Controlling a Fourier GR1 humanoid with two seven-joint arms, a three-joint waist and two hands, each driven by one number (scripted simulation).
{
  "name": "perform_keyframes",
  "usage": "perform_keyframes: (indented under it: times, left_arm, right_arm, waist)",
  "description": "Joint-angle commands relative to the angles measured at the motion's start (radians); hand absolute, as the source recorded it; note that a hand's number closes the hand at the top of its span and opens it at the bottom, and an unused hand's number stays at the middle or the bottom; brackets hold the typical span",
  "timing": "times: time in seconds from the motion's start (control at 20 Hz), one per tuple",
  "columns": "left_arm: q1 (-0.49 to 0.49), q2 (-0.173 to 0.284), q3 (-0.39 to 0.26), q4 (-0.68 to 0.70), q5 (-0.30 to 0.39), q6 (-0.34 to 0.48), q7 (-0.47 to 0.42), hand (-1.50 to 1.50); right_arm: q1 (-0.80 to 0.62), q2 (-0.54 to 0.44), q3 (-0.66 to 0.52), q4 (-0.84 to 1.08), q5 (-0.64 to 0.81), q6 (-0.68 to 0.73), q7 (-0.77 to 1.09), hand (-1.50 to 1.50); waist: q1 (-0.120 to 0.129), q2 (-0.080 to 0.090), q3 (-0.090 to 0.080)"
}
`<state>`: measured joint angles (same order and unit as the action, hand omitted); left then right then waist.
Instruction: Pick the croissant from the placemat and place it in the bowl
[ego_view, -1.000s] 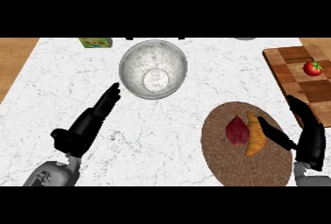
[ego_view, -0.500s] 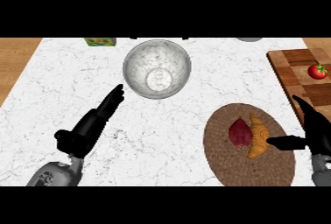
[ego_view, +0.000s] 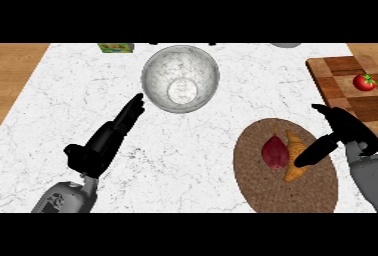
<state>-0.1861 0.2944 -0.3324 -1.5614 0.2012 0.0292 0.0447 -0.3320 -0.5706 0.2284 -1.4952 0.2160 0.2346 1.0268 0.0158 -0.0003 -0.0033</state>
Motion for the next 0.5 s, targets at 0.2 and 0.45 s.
perform_keyframes:
  times: [0.2, 0.45]
  left_arm:
    - [0.039, -0.038, -0.023, 0.018, -0.046, 0.002, -0.044, 0.00]
    - [0.028, -0.034, 0.026, 0.056, -0.040, -0.027, -0.073, 0.00]
  right_arm:
    - [-0.125, 0.058, 0.044, 0.033, -0.086, 0.131, 0.274, -1.50]
    - [-0.095, 0.079, 0.058, 0.021, -0.070, 0.095, 0.266, -1.50]
  waist:
    - [-0.008, 0.000, 0.002]
    - [-0.014, 0.000, 0.002]
